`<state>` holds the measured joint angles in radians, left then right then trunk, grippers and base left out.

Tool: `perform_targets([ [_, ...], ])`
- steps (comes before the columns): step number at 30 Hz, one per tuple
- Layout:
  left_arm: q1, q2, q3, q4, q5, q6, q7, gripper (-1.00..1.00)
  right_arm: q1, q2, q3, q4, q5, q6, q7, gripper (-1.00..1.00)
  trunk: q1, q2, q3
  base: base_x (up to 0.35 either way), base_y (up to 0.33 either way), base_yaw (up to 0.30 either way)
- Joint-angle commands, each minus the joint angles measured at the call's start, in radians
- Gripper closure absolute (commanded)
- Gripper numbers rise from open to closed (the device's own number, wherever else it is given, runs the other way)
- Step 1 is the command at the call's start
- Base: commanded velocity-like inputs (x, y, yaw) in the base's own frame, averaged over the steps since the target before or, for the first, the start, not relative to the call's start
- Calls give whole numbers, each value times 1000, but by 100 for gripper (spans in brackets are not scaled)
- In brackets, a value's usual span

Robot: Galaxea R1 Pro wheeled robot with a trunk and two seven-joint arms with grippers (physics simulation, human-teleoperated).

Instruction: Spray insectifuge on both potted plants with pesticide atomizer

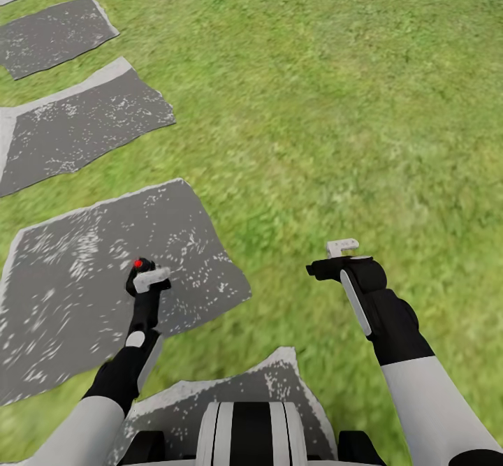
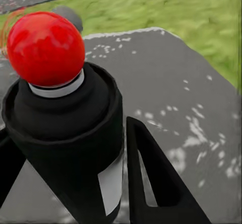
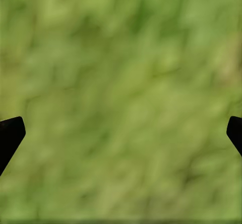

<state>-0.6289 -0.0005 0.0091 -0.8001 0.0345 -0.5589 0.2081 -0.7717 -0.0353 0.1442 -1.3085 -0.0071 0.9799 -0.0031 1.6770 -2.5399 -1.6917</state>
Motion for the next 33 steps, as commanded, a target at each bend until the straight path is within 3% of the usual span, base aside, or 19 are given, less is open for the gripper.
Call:
perform_targets([
  [1,5,0,0,-9,-1,2,-6,100,0,0,0,0,0,0,0,-100,0,0,0,0,0,0],
  [8,115,1,-1,-133,-2,22,-26,100,0,0,0,0,0,0,0,-100,0,0,0,0,0,0],
  [10,155,0,-1,-204,-1,31,-57,100,0,0,0,0,0,0,0,-100,0,0,0,0,0,0],
  [12,216,-2,-1,-352,0,98,-93,100,0,0,0,0,0,0,0,-100,0,0,0,0,0,0],
  [15,234,-7,-5,-452,-1,181,-107,100,0,0,0,0,0,0,0,-100,0,0,0,0,0,0],
  [18,237,-2,-57,-497,0,201,-137,100,0,0,0,0,0,0,0,-100,0,0,0,0,0,0],
  [24,250,2,-59,-538,-1,207,-311,100,0,-1,0,-1,-1,0,3,-100,0,0,0,0,0,0],
  [29,289,32,-58,-590,-1,223,-320,100,0,-2,0,-10,-6,-4,4,-100,0,0,0,0,0,0],
  [33,347,32,-59,-691,9,277,-319,100,0,-2,-1,-45,-8,1,5,-100,0,0,0,0,0,0],
])
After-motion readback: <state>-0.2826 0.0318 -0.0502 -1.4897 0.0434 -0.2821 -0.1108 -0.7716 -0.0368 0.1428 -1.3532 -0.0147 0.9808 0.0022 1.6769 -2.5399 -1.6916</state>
